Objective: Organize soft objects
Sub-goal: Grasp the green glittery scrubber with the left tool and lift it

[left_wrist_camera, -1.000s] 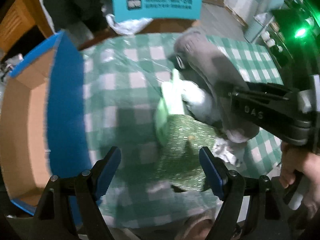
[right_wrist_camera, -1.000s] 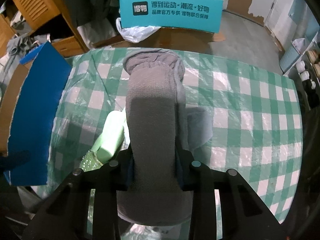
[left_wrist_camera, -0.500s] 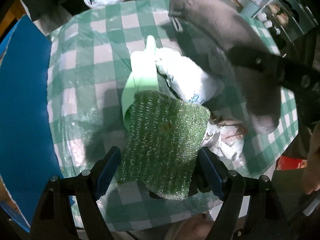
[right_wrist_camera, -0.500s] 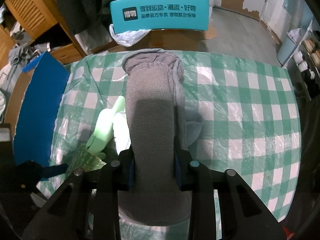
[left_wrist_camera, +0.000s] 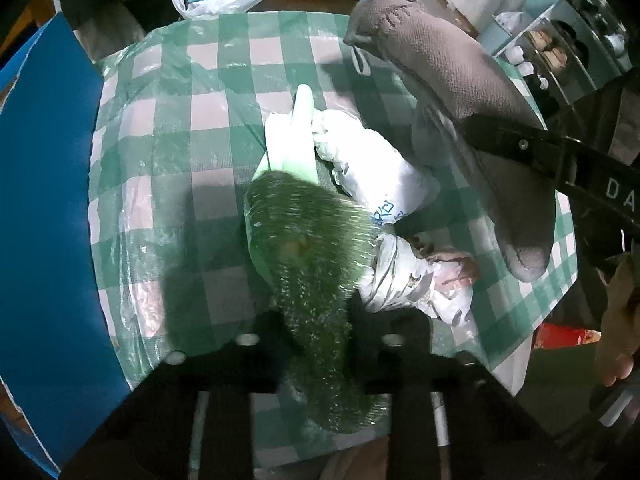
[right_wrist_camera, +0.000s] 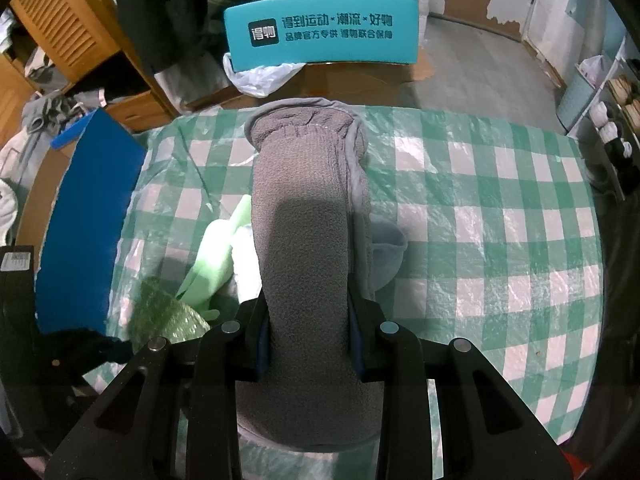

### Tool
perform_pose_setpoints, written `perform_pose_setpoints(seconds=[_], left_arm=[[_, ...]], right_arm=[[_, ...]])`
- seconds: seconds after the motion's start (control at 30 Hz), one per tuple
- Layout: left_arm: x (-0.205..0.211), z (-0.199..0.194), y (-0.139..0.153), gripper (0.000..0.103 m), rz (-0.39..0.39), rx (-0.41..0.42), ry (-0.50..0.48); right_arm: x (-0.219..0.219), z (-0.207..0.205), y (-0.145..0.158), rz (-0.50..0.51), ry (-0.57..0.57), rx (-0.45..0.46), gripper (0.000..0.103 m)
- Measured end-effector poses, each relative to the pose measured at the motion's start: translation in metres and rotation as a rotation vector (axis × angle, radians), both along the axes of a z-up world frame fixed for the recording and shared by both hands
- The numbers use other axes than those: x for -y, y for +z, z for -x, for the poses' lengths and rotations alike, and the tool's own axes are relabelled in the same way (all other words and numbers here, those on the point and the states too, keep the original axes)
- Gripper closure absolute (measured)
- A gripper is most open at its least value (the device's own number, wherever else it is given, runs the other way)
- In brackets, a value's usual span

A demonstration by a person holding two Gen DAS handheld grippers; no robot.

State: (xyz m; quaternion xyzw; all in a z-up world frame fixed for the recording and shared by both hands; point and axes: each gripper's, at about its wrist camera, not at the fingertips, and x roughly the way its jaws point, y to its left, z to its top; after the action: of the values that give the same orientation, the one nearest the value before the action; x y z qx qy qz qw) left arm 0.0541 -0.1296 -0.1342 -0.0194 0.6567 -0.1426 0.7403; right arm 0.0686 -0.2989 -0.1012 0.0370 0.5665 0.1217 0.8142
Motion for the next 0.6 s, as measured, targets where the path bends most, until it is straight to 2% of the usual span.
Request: perform_pose_setpoints(seconds=[0.13, 0.5, 0.6], left_arm=[[-0.001, 0.000, 0.009, 0.087, 0.001, 0.031, -0.005], [-0.022, 0.009, 0.048, 0.087, -0.019, 0.145, 0.028], [-0.026, 0.009, 0.056, 0.087, -0.047, 0.181, 0.034]], right_arm=[[-0.004, 0.002, 0.004, 0.003, 0.010, 0.008, 0.074], [-0.021, 0.011, 0.024, 0.001, 0.043, 0.048, 0.074], [-0.026, 0.014, 0.030, 0.000, 0.050, 0.061, 0.074]])
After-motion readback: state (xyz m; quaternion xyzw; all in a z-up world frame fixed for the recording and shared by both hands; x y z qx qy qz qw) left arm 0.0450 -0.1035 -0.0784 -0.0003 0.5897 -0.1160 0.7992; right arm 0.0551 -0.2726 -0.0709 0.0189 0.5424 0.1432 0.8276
